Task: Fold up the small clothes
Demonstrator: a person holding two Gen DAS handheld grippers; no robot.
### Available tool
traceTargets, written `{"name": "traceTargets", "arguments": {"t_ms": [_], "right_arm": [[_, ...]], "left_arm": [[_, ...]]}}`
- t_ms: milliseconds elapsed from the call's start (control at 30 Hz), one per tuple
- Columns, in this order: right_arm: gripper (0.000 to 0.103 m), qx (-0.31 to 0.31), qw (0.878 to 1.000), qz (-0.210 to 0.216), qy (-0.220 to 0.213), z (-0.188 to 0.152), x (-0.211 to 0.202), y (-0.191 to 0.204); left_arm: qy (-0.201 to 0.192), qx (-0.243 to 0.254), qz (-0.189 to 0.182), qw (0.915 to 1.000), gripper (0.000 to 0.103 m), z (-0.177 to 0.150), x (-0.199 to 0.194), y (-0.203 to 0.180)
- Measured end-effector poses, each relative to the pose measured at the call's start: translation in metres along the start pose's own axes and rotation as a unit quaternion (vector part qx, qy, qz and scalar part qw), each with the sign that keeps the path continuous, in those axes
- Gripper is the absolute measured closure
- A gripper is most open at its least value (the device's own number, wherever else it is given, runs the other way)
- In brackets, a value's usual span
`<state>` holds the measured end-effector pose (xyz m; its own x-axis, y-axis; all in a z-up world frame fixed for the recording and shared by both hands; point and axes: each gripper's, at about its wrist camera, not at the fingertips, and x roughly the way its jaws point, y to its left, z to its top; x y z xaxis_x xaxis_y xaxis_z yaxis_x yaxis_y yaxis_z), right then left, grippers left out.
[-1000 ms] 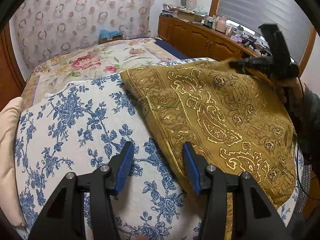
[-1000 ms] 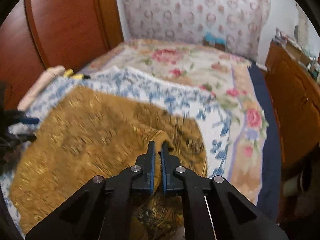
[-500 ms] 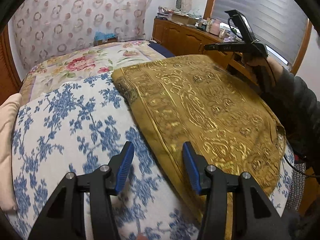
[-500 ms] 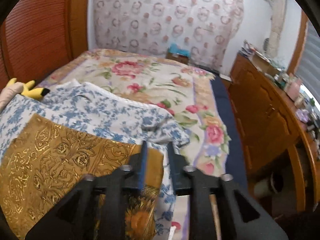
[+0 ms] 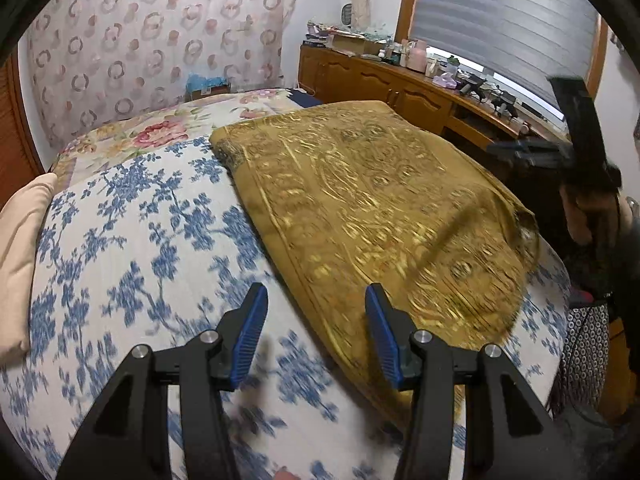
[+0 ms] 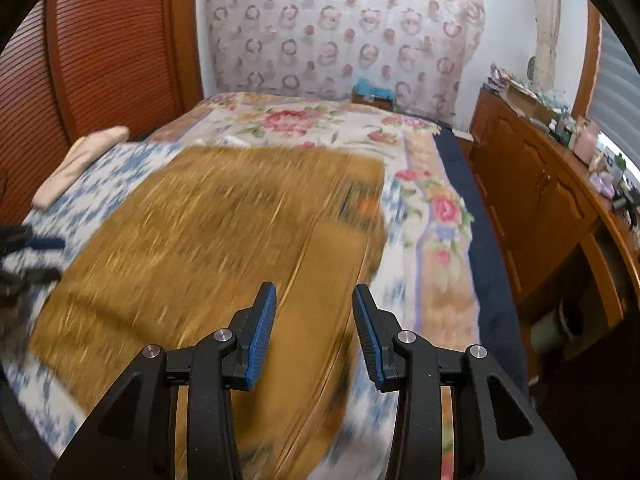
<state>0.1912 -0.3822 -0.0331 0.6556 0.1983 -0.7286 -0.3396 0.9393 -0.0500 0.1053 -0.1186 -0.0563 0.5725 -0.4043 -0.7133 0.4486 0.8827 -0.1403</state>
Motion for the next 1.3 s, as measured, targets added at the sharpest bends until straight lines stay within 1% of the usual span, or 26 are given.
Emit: {"name": "traceTargets", "arguments": {"t_ms": [67, 167, 233, 333, 433, 500, 533, 633, 667, 800, 933, 1067, 1100, 1200, 1300], "right_arm": [[0.063, 0.009, 1.0, 0.003, 0.007, -0.022, -0.009, 0.008], [0.063, 0.018, 1.0, 0.009, 0.016, -0.043, -0.013, 0.016], [0.063, 0.026, 0.999, 0.001, 0.02, -0.055, -0.015, 0.019], [0.063, 0.045, 0.999, 0.003, 0.026, -0.064, -0.012, 0.019], [0.064, 0.05, 0.998, 0.003, 0.023, -0.071, -0.011, 0.022], [0.079, 0.042, 0.999, 0.004, 0.018, -0.071, -0.011, 0.026], [0.095, 0.033, 0.999, 0.005, 0.014, -0.072, -0.012, 0.027], [0.099, 0.024, 1.0, 0.019, -0.006, -0.072, -0.023, 0.027], [0.1, 0.023, 1.0, 0.017, -0.012, -0.072, -0.028, 0.025], [0.1, 0.034, 0.999, 0.006, -0.025, -0.074, -0.045, 0.013], [0.099, 0.035, 0.999, 0.003, -0.012, -0.075, -0.037, 0.013], [0.099, 0.038, 0.999, 0.0, -0.017, -0.074, -0.036, 0.013], [0.098, 0.038, 0.999, -0.001, -0.019, -0.075, -0.037, 0.014], [0.09, 0.035, 0.999, -0.005, -0.019, -0.077, -0.039, 0.014], [0.077, 0.033, 0.999, -0.008, -0.021, -0.078, -0.04, 0.017]], "left_arm": [[0.002, 0.004, 0.001, 1.0, 0.054, -0.005, -0.003, -0.006], [0.006, 0.008, 0.004, 0.9999, 0.054, -0.015, -0.006, -0.016], [0.01, 0.007, 0.006, 0.9999, 0.054, -0.021, -0.007, -0.019], [0.016, 0.004, 0.005, 0.9999, 0.054, -0.027, -0.006, -0.019], [0.019, 0.0, 0.005, 0.9998, 0.054, -0.032, -0.004, -0.019], [0.021, -0.003, 0.005, 0.9998, 0.054, -0.034, -0.004, -0.019], [0.022, -0.005, 0.004, 0.9998, 0.054, -0.035, -0.005, -0.019], [0.022, -0.006, 0.001, 0.9997, 0.053, -0.037, -0.005, -0.019], [0.022, -0.007, -0.001, 0.9997, 0.054, -0.037, -0.006, -0.019], [0.024, -0.008, -0.009, 0.9997, 0.053, -0.038, -0.005, -0.023], [0.035, -0.006, -0.009, 0.9993, 0.054, -0.038, 0.0, -0.026], [0.035, -0.002, -0.005, 0.9994, 0.054, -0.037, 0.0, -0.029], [0.035, -0.001, -0.004, 0.9994, 0.054, -0.037, 0.0, -0.029], [0.036, 0.001, -0.002, 0.9994, 0.054, -0.038, 0.0, -0.03], [0.035, 0.001, -0.004, 0.9994, 0.054, -0.039, 0.0, -0.03]]}}
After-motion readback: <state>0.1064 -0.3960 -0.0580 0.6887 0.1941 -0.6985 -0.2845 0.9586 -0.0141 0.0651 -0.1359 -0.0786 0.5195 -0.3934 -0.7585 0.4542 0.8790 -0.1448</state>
